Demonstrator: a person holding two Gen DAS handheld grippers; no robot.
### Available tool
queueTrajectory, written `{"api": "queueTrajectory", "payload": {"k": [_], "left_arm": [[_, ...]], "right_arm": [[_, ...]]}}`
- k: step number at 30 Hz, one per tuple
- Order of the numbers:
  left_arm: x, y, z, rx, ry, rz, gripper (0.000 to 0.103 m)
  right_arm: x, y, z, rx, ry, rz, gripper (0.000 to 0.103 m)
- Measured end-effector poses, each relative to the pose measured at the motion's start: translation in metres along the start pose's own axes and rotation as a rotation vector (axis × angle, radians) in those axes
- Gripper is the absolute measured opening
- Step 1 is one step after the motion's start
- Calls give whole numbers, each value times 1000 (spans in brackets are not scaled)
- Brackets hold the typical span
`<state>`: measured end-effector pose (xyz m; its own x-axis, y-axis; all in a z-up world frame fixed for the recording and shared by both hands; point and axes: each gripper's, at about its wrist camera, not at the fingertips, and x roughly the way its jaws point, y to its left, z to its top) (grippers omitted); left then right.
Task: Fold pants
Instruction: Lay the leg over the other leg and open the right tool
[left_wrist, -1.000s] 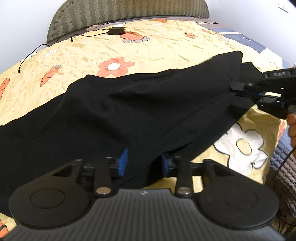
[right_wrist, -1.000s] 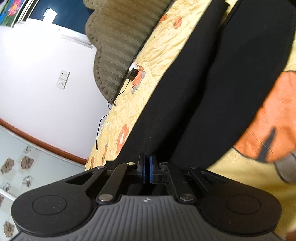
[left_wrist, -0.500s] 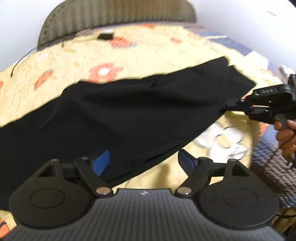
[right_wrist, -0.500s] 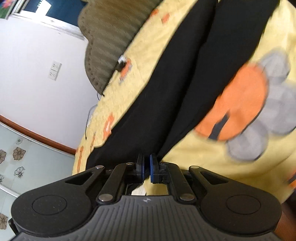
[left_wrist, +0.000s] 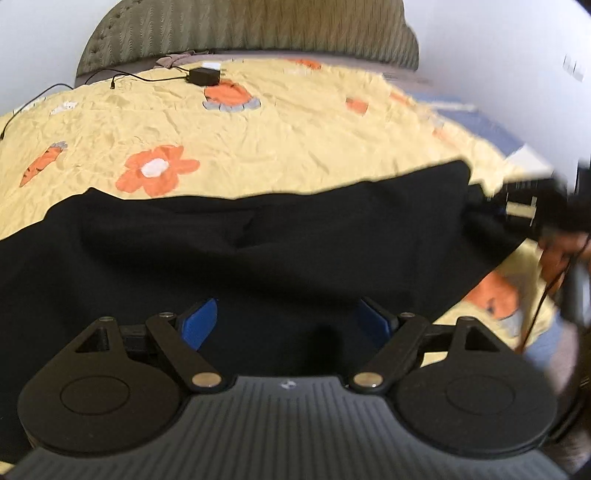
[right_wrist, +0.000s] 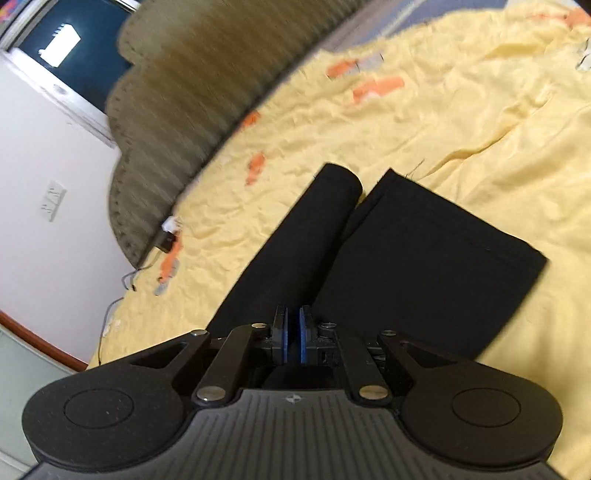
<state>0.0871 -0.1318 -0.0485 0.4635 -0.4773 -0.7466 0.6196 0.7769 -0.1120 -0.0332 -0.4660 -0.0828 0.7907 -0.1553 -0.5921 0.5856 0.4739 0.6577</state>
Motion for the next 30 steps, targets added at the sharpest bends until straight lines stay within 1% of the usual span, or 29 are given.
{"api": "queueTrajectory", "payload": {"k": [2,5,6,7,8,9,10,11,12,13,14,15,16,18,19,20,21,22,23,24,25,26,27,28,29,30], "left_arm": [[10,-6,-3,25,17,26,83],[22,-5,-5,-3,42,34,86],[24,-5,-5,-11,46,37,87],[25,-5,-4,-14,48,41,88],[25,-6,-4,-7,48,43,88],[25,-8,-3,5,47,45,89],[25,-9,-3,12,47,49,89],[25,-8,-3,10,46,54,89],[24,-7,-3,1,45,52,89],[24,-7,-2,-9,45,47,89],[23,-5,-3,-25,44,38,89],[22,-4,-3,-36,44,30,90],[21,-3,-3,-45,43,20,90],[21,-2,-2,-54,45,7,90],[21,-2,-1,-56,46,6,91],[21,-3,-1,-55,47,6,91],[21,-3,0,-56,48,7,91],[21,-3,0,-57,48,9,91],[21,-4,-1,-57,49,9,91],[21,-4,-1,-58,51,9,91],[21,-4,-1,-57,52,7,92],[21,-5,-1,-55,52,6,92],[20,-5,-2,-54,51,6,93],[21,-6,-2,-53,53,7,94],[22,-6,-2,-51,56,9,94],[23,-6,-2,-48,59,13,94]], "right_arm": [[14,11,9,-13,25,2,6],[32,39,28,-55,57,-9,7],[38,53,33,-104,57,18,14],[47,70,40,-175,76,68,23],[55,86,45,-241,119,101,41],[55,100,48,-276,136,111,45],[47,107,51,-307,97,147,44],[30,109,54,-341,-2,196,47],[17,103,57,-353,-83,205,58],[6,93,60,-348,-138,155,63],[0,81,62,-337,-155,73,67],[-3,67,64,-331,-151,14,67],[-4,50,65,-320,-136,-13,67],[-3,18,67,-238,-105,-33,67],[-2,6,69,-195,-110,-35,67],[-2,-4,72,-169,-153,-21,67],[-1,-11,77,-178,-195,1,67],[5,-16,86,-206,-206,27,67],[13,-19,94,-243,-170,38,67],[23,-19,100,-267,-110,32,68],[35,-20,106,-282,-27,40,68],[42,-22,109,-289,19,66,67],[46,-23,109,-302,40,91,64],[48,-21,109,-328,59,103,53],[50,-17,105,-356,70,95,18],[51,-14,103,-378,93,80,14]]}}
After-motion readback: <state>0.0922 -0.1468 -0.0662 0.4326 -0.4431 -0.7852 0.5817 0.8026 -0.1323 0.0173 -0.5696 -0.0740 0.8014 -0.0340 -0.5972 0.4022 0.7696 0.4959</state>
